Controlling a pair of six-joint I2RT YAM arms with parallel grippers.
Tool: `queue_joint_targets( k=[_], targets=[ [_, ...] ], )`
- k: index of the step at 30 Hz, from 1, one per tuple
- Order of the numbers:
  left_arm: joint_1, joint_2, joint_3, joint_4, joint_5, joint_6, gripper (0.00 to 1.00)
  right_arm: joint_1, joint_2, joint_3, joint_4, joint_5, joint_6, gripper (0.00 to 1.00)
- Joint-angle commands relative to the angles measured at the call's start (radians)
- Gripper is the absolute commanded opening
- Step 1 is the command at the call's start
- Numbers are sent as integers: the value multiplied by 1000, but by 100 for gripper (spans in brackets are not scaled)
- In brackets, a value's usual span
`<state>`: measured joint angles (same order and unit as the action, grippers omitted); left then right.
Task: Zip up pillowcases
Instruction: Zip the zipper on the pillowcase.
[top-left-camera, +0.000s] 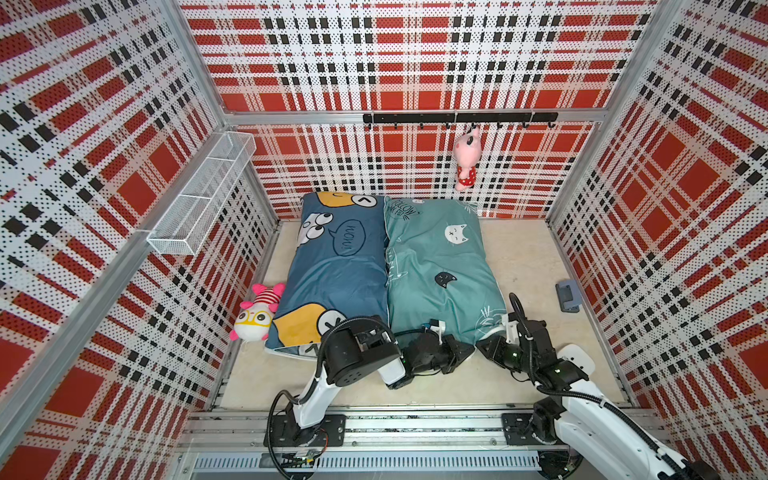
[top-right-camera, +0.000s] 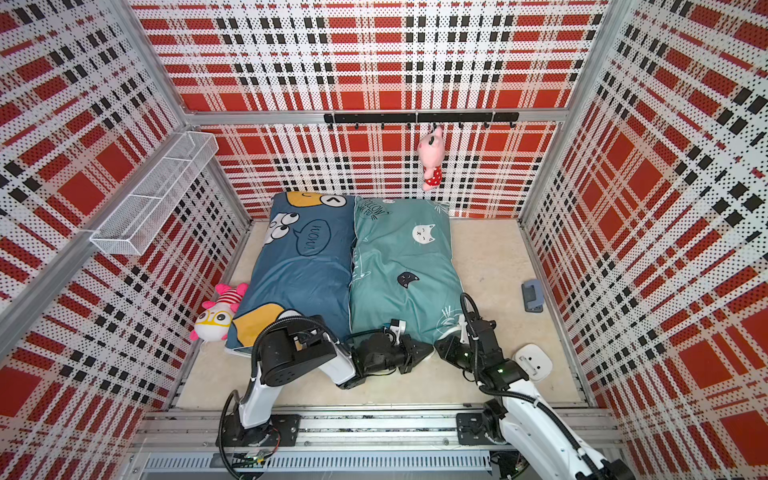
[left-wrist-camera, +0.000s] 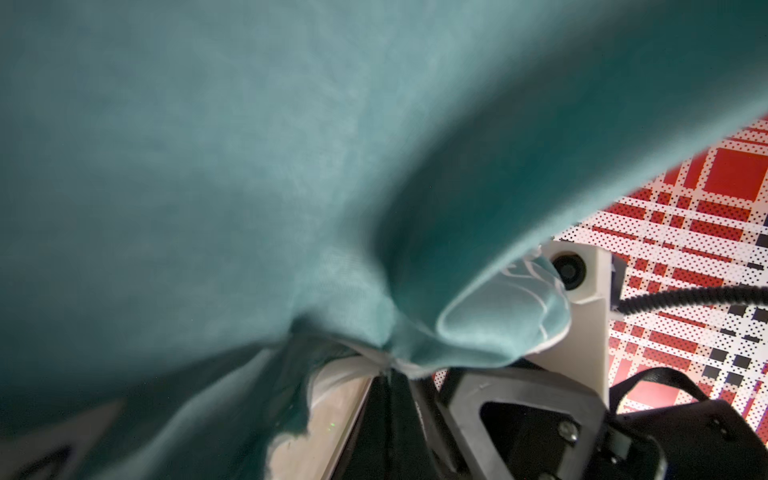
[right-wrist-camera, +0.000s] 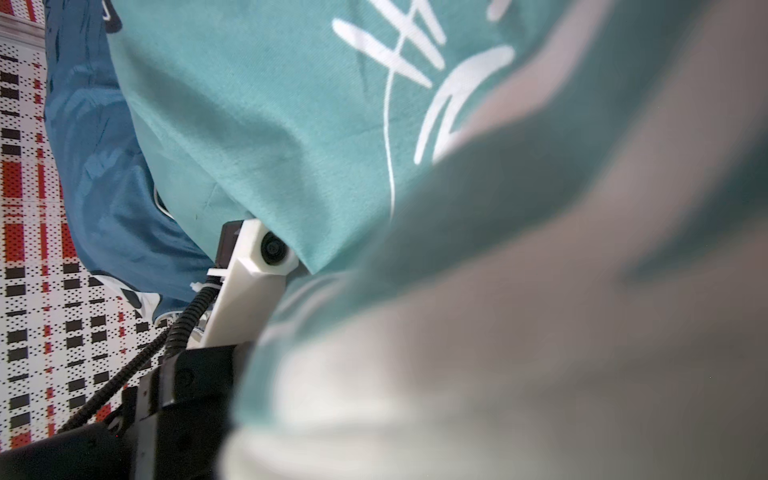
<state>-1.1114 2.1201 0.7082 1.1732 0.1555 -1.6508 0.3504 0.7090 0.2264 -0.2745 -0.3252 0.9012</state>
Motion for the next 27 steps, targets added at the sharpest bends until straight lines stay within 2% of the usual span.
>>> queue_joint_targets(
  k=[1, 3, 8, 9, 10, 12, 13, 19, 22, 27],
  targets=[
    [8, -6, 17, -29, 19, 31, 0, -3, 7, 43, -28, 49, -26, 16],
    [11, -9, 17, -38, 22, 36, 0, -4, 14, 56, -42, 57, -34, 9],
    [18, -14, 14, -39, 30, 40, 0, -5, 24, 63, -41, 65, -40, 0],
    [20, -16, 13, -40, 30, 40, 0, -5, 24, 65, -42, 65, -42, 2],
    [20, -18, 13, -40, 32, 43, 0, -5, 24, 64, -38, 62, -43, 8],
    [22, -19, 13, -42, 35, 45, 0, -5, 28, 56, -21, 54, -44, 28],
    [22, -20, 15, -43, 36, 45, 0, -4, 33, 52, -11, 51, -41, 31],
    [20, -18, 25, -47, 41, 48, 0, -5, 78, 32, 71, 43, -24, 32],
    [19, -19, 24, -50, 42, 48, 0, -4, 90, 40, 62, 47, -28, 24],
    [24, -30, 22, -65, 41, 61, 0, -5, 57, 68, -43, 119, -55, 0]
  ],
)
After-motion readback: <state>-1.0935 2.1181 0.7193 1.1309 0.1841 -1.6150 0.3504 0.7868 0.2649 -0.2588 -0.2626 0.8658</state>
